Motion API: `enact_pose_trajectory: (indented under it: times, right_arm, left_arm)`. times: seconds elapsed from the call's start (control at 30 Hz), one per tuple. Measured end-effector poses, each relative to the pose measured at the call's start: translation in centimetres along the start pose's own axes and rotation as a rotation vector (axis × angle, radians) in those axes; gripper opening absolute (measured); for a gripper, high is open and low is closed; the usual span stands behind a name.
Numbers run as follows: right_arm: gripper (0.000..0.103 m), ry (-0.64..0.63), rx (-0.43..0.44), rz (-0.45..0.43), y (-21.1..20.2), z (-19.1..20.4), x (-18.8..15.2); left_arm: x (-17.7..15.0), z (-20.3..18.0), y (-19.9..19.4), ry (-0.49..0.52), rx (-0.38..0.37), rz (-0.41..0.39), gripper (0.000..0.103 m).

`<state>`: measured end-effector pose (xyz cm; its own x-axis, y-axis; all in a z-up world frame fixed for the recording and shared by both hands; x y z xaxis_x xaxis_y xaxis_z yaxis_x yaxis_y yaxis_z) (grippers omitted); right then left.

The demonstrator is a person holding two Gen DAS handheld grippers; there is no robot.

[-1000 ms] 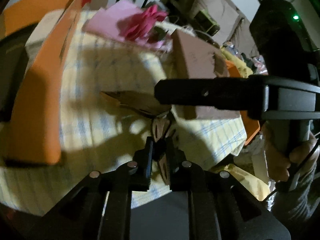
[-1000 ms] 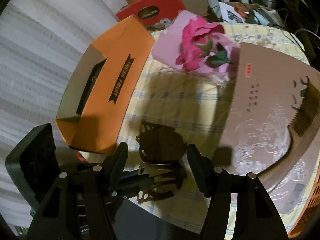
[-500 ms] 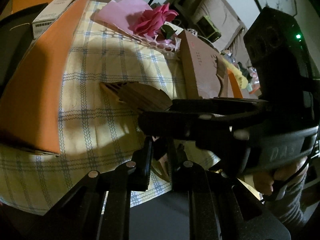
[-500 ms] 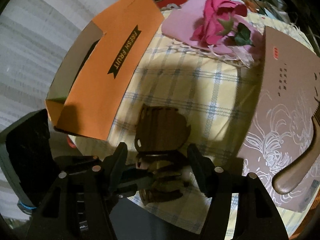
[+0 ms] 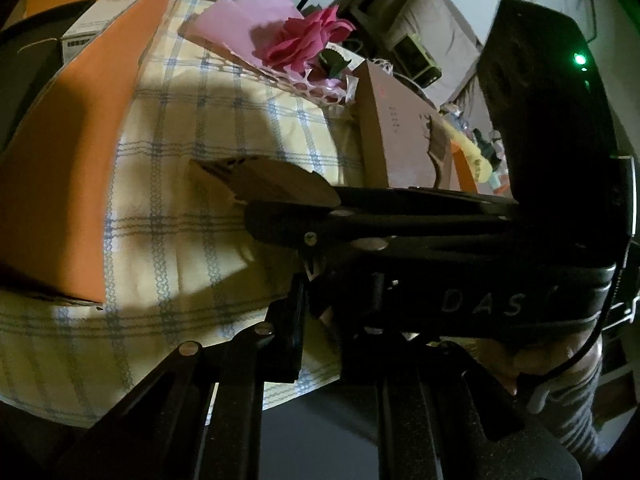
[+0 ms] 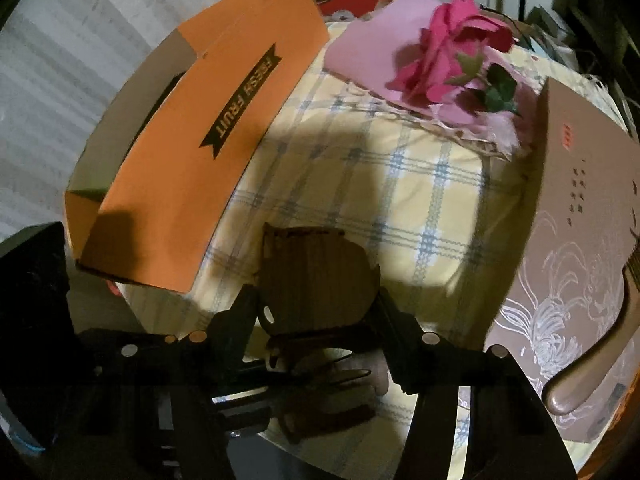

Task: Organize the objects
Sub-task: 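Carry the dark wooden comb with the right tool into the orange box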

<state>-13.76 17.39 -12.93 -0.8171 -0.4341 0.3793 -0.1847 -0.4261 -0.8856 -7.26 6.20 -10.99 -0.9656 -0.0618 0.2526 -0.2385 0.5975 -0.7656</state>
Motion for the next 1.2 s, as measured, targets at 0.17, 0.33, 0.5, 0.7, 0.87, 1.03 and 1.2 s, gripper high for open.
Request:
enact_pose_trajectory:
  times: [0.17, 0.33, 0.5, 0.7, 0.87, 1.03, 1.2]
  right_arm:
    - [0.059, 0.017, -0.029, -0.049, -2.2, 0.1, -0.4]
    - [0.058, 0.016, -0.059, -0.110, -5.2, 1.2, -0.3]
    - [0.058, -0.006, -0.070, -0.165, -8.1, 2.6, 1.5]
    - [0.059, -0.048, -0.057, -0.211, -10.1, 5.7, 5.3]
    - [0.059, -0.056, -0.014, -0.211, -9.2, 7.8, 8.1]
    - [0.058, -0.039, 0.045, -0.208, -7.7, 9.2, 10.8]
    - [0.058, -0.030, 0.085, -0.198, -5.1, 10.7, 13.4]
  left_arm:
    - [0.1, -1.2, -0.8, 0.012, -0.019, -0.018, 0.010]
    - [0.8, -2.8, -2.9, 0.034, -0.037, -0.057, 0.011]
    - [2.1, -3.7, -6.0, 0.037, -0.050, -0.102, 0.011]
    - [4.4, -3.0, -9.6, 0.012, -0.042, -0.155, 0.011]
    - [6.5, -0.7, -11.8, -0.026, -0.023, -0.175, 0.011]
    - [8.5, 2.4, -13.6, -0.062, -0.003, -0.175, 0.011]
    - [10.0, 5.5, -15.5, -0.087, 0.053, -0.193, 0.011]
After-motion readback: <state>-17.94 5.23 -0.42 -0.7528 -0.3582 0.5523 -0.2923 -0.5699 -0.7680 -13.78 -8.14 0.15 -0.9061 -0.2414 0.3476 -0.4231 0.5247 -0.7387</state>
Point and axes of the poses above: each gripper's, at about its wrist camera, not at the fingertips, and y roughly the way its jaws point, z to its left, x to its top, the point moved 1 cm from there along y, roughly the way its jaws point, and after that the axes turned 9 degrees about -y, right-handed, at the moved point
